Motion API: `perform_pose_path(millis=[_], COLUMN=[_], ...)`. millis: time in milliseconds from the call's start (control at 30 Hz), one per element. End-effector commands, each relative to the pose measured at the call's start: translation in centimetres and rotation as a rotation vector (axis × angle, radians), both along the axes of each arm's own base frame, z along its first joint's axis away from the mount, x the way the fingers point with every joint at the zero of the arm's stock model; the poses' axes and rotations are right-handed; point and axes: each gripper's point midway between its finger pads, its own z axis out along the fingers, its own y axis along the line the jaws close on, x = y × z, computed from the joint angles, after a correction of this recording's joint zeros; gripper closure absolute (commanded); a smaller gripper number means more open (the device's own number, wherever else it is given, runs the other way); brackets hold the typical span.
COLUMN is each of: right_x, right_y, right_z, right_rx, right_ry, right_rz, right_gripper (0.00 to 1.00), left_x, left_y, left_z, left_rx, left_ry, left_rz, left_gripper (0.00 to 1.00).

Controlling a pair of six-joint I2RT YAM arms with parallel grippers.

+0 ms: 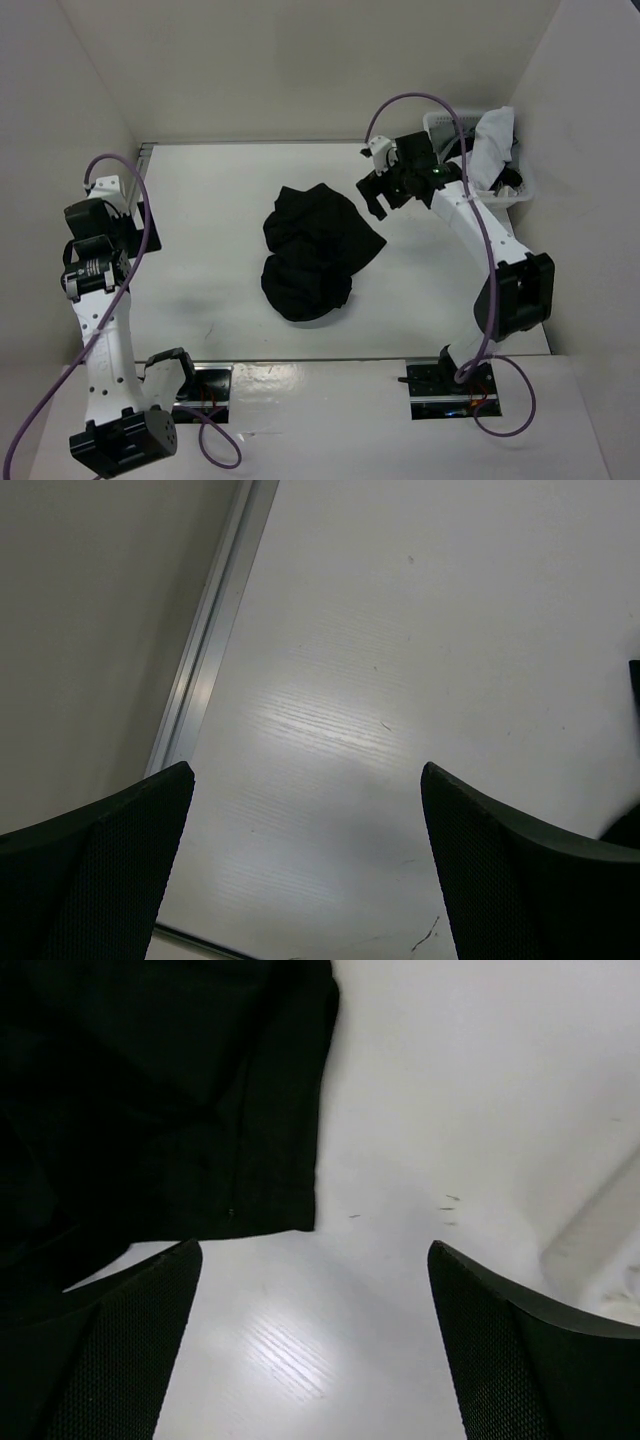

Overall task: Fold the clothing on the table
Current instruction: Move the skirt to the center of the board

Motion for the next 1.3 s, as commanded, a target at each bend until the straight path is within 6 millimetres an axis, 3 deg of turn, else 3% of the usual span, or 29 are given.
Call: perform_pose_path(millis=[0, 133, 200, 300, 500, 867, 967, 1000, 1267], right_x=[-1.7, -3.7, -4.5, -6.0, -8.1, -3.5, -2.7, -2.9, -2.4], right_y=[2.1, 2.4, 2.0, 2.6, 3.8, 3.9, 4.2, 4.1, 4.4], right_z=[-4.0, -8.9, -10.2, -10.9, -11.7, -13.4, -13.3, -14.3, -16.0], right_rx=[0.054, 0.017, -0.001, -0.011, -0.086, -0.103, -0.095, -0.106, -0.109], right_ry=[0.16, 0.31, 0.346, 0.386, 0.36, 0.227, 0.21, 0.233, 0.269], right_rz=[0.072, 0.124, 0.133, 0.184, 0.227, 0.058, 0.043, 0.043, 0.027], right_gripper=[0.03, 0.1, 0.14, 0.2, 0.21, 0.24, 0.24, 0.24, 0.25], left_x=[0.2, 0.2, 0.2, 0.2, 0.2, -0.1, -0.1, -0.1, -0.1], left_y=[0.3, 0.4, 0.4, 0.3, 0.3, 0.6, 0.6, 0.6, 0.6], left_z=[1.0, 1.0, 1.0, 0.6, 0.6, 0.8, 0.8, 0.8, 0.8], left_rx=[0.022, 0.022, 0.022, 0.019, 0.019, 0.018, 0.018, 0.018, 0.018], left_ry=[-0.049, -0.049, -0.049, -0.041, -0.041, -0.051, -0.051, -0.051, -0.051], left_rz=[-0.001, -0.001, -0.001, -0.001, -0.001, 0.01, 0.01, 0.01, 0.01], left_gripper=[0.0, 0.0, 0.0, 0.0, 0.0, 0.0, 0.0, 0.0, 0.0])
